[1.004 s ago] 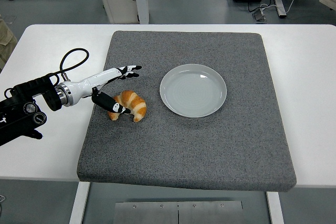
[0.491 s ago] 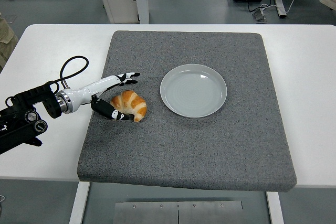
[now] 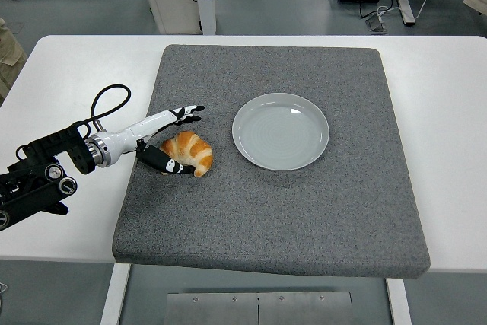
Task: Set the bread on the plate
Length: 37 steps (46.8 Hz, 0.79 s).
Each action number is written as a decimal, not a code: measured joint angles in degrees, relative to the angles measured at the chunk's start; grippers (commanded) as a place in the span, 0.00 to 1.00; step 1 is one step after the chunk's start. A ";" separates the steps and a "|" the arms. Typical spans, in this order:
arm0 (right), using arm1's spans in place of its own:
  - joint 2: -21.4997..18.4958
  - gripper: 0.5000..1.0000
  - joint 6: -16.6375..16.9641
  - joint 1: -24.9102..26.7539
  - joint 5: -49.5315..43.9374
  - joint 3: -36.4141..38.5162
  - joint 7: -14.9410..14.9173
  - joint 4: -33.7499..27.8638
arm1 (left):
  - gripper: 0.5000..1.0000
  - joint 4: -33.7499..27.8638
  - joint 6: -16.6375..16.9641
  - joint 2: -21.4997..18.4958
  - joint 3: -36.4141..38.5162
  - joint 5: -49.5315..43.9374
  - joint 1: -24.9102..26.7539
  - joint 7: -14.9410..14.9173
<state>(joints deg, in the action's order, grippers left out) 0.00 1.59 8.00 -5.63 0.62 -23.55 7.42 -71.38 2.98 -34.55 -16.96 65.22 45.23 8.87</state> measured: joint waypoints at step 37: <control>0.00 1.00 0.00 0.00 0.00 0.00 0.00 -0.01 | 0.10 1.27 0.67 0.61 -0.12 -0.55 0.15 1.49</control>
<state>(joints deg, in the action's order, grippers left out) 0.00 1.58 8.00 -5.63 0.62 -23.55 7.41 -70.11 3.65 -33.94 -17.07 64.67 45.38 10.35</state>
